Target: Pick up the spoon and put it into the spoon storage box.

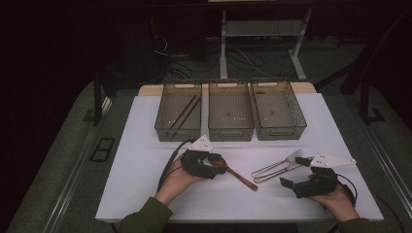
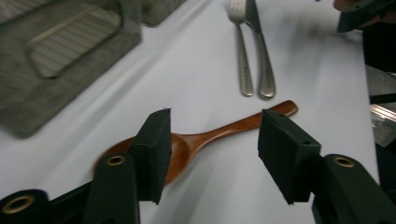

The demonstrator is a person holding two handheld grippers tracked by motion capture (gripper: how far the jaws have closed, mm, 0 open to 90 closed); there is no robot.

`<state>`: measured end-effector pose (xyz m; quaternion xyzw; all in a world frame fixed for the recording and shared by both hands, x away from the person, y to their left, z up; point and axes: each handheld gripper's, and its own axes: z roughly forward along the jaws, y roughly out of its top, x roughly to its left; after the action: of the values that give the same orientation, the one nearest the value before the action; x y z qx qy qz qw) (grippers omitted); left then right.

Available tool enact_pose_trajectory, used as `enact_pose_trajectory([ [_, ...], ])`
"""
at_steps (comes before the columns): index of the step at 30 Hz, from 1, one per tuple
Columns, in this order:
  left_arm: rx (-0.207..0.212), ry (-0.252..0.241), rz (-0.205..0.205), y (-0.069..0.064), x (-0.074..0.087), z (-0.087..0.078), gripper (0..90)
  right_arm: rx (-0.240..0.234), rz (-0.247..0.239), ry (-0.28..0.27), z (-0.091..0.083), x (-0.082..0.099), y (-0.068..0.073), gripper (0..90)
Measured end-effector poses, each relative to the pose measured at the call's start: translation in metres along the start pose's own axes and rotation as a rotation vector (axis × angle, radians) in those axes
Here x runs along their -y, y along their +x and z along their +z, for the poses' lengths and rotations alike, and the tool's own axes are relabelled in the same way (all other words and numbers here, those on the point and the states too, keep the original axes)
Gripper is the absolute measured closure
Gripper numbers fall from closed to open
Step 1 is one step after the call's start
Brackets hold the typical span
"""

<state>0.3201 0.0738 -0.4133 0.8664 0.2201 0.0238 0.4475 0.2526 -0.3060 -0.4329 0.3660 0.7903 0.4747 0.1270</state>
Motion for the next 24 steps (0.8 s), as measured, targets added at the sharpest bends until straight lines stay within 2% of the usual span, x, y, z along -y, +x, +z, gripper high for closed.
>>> enact_pose_trajectory([
  [5,-0.033,0.005,-0.011,0.017,-0.002,-0.002,36.5,0.003,-0.005,0.001,0.001,0.000,0.000,0.3],
  [12,-0.052,0.042,-0.020,0.038,-0.007,0.007,30.7,0.006,-0.002,0.002,0.001,0.000,-0.001,0.2],
  [17,-0.076,0.061,-0.026,0.044,-0.006,0.016,30.0,0.006,-0.001,0.003,0.001,0.001,-0.001,0.3],
  [20,-0.086,0.091,-0.020,0.046,-0.003,0.018,30.0,0.003,-0.004,0.003,0.001,0.001,-0.001,0.3],
  [24,-0.085,0.115,-0.024,0.047,0.000,0.021,30.0,0.002,-0.005,0.003,0.001,0.001,-0.001,0.2],
])
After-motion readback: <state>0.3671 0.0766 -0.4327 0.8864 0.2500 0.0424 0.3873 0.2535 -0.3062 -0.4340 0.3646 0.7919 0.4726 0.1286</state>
